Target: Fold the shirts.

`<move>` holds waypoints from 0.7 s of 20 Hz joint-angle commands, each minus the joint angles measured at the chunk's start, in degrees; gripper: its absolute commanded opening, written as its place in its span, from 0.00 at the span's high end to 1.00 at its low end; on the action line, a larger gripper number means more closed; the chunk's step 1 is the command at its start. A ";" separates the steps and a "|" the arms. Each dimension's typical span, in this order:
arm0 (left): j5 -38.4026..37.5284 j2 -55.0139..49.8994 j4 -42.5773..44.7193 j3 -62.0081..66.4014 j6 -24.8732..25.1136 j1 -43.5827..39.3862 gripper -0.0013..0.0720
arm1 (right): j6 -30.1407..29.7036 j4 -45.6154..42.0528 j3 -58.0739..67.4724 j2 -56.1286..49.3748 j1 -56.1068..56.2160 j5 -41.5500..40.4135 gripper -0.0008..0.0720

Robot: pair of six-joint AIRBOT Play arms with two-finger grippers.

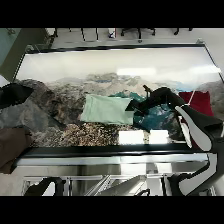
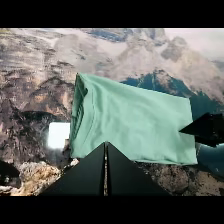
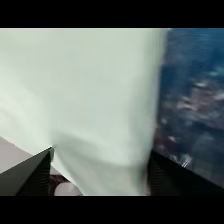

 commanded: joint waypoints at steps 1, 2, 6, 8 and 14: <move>1.14 0.15 -0.02 0.00 -0.02 0.07 0.96 | -0.20 2.23 0.20 -1.53 2.29 4.26 0.57; 1.18 0.15 -0.02 -0.02 -0.02 0.07 0.96 | -0.17 2.27 1.03 -1.49 2.45 4.46 0.86; 1.42 0.15 -0.02 -0.02 -0.02 0.07 0.96 | -0.13 2.23 9.20 2.23 0.74 0.92 0.96; 1.42 0.15 -0.02 0.00 -0.02 0.07 0.96 | 0.35 2.23 15.63 6.19 -2.84 -1.44 0.96; 3.50 0.15 -0.02 -0.02 -0.04 0.07 0.96 | 4.83 2.23 31.23 14.53 -22.45 -10.58 0.96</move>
